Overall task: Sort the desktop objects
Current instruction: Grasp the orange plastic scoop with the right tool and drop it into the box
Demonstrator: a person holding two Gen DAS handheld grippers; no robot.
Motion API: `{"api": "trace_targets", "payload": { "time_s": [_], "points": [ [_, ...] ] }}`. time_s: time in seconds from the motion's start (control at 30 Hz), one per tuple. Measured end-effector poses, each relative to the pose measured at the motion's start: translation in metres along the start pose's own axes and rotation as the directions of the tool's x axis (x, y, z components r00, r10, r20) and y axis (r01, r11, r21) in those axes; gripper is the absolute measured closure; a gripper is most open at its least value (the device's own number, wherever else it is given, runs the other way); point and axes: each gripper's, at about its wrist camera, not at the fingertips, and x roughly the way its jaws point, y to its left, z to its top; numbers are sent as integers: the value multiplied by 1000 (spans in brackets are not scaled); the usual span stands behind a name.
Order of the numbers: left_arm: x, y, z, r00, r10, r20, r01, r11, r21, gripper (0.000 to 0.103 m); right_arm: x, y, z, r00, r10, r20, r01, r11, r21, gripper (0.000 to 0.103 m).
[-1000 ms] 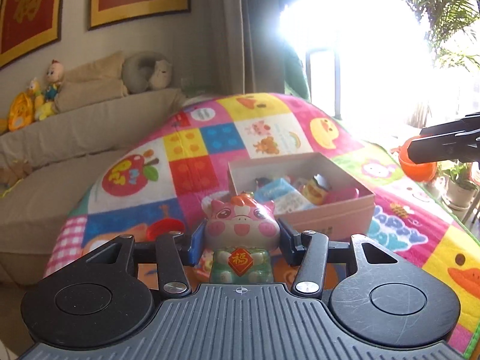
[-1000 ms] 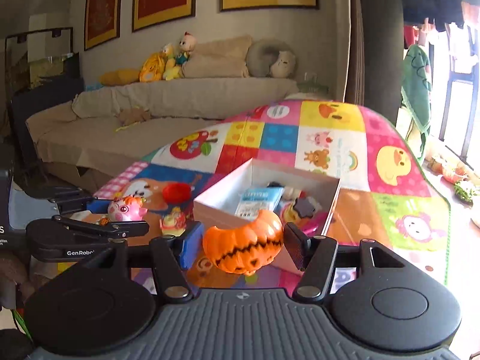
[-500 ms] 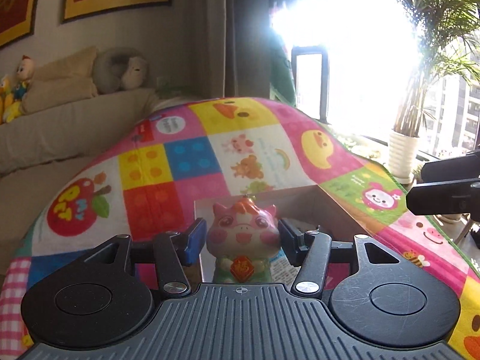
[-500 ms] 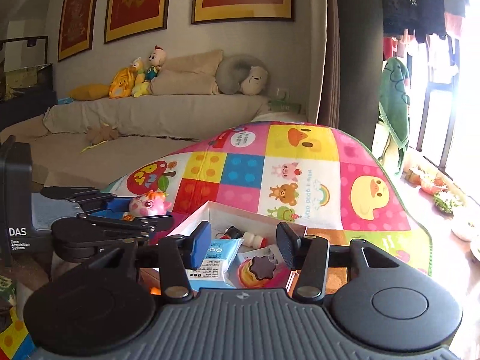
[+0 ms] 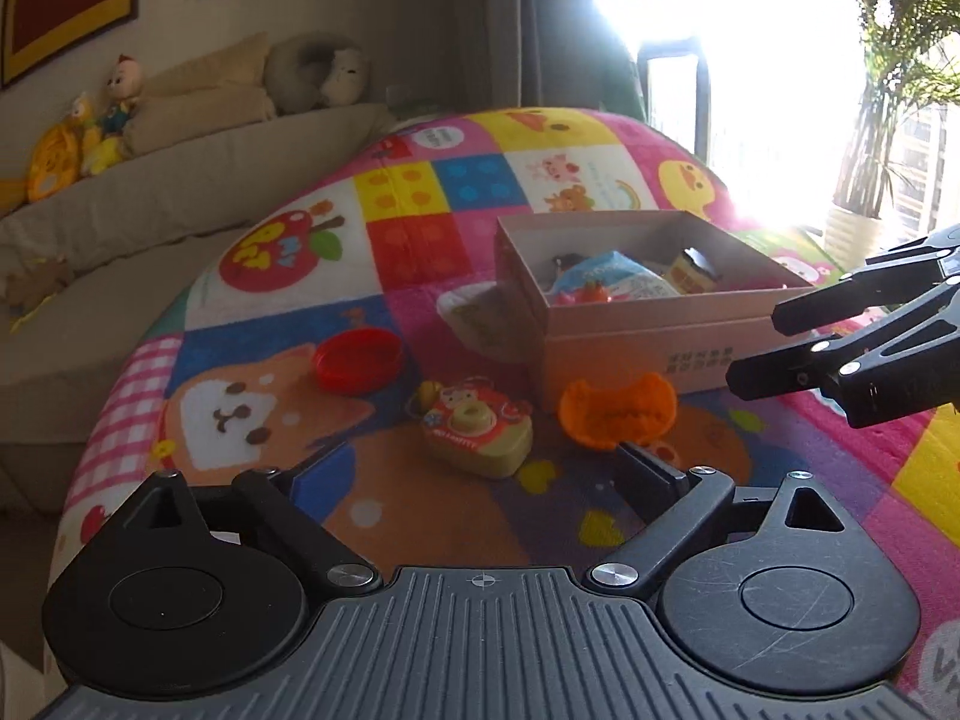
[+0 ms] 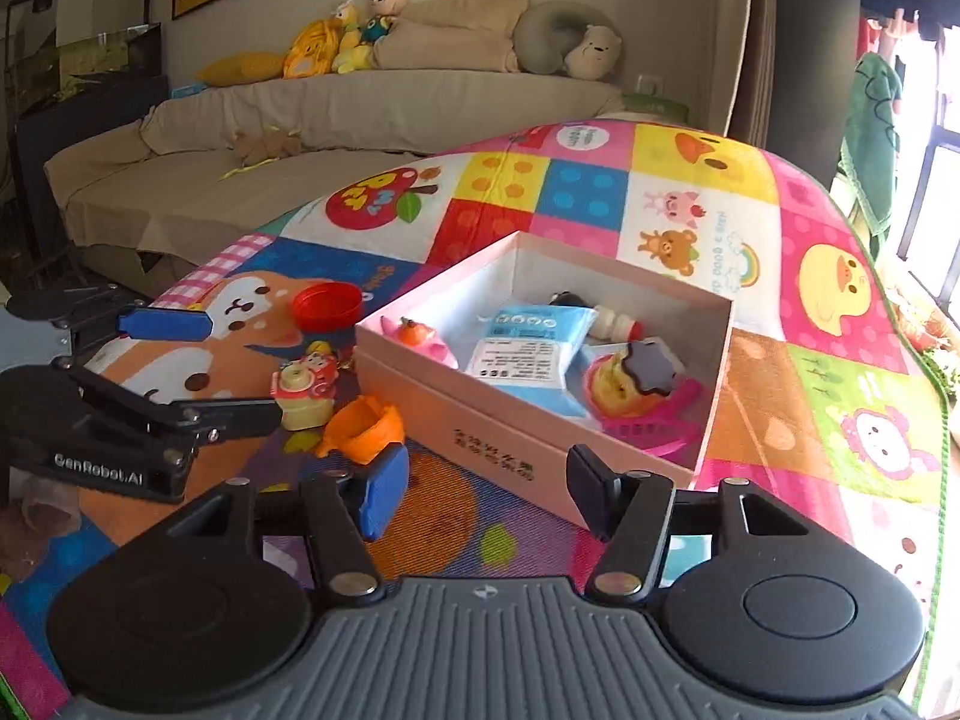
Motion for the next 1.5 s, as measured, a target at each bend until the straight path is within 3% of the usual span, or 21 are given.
{"api": "trace_targets", "payload": {
  "time_s": [0.13,0.27,0.37,0.5,0.53,0.57,0.83,0.93,1.03,1.2,1.37,1.5],
  "points": [
    [-6,20,-20,998,43,-46,-47,995,-84,6,26,28,5,998,53,-24,-54,998,-39,41],
    [-8,33,-28,998,29,-63,-38,988,-149,6,53,47,10,998,43,-52,-47,996,-72,38],
    [-9,34,-28,999,22,-50,-30,987,-157,3,71,52,11,997,22,-78,-27,997,-72,31],
    [-10,29,-29,999,24,-44,-30,989,-145,3,85,51,12,994,-6,-107,-1,998,-60,31],
    [-8,29,-29,999,25,-48,-32,989,-144,3,86,51,12,994,-12,-113,5,998,-59,35],
    [-8,29,-29,998,25,-50,-32,989,-143,3,86,50,12,992,-11,-126,4,998,-58,46],
    [-7,24,-29,998,23,-55,-29,993,-116,2,36,42,5,985,29,-171,-44,995,-89,46],
    [-4,20,-28,998,2,-64,-8,994,-106,2,2,33,11,992,10,-128,-24,994,-108,46],
    [-2,14,-27,998,-21,-65,15,995,-99,2,-24,13,38,999,-48,-18,47,995,-87,46],
    [-3,9,-28,998,-31,-56,26,996,-87,2,-13,-28,90,982,-152,116,152,988,11,46],
    [-2,16,-28,997,-46,-59,39,991,-129,1,48,-53,108,978,-201,51,197,978,67,45],
    [1,20,-28,996,-59,-70,48,987,-154,1,62,-38,98,976,-208,57,207,978,20,45]
  ]
}}
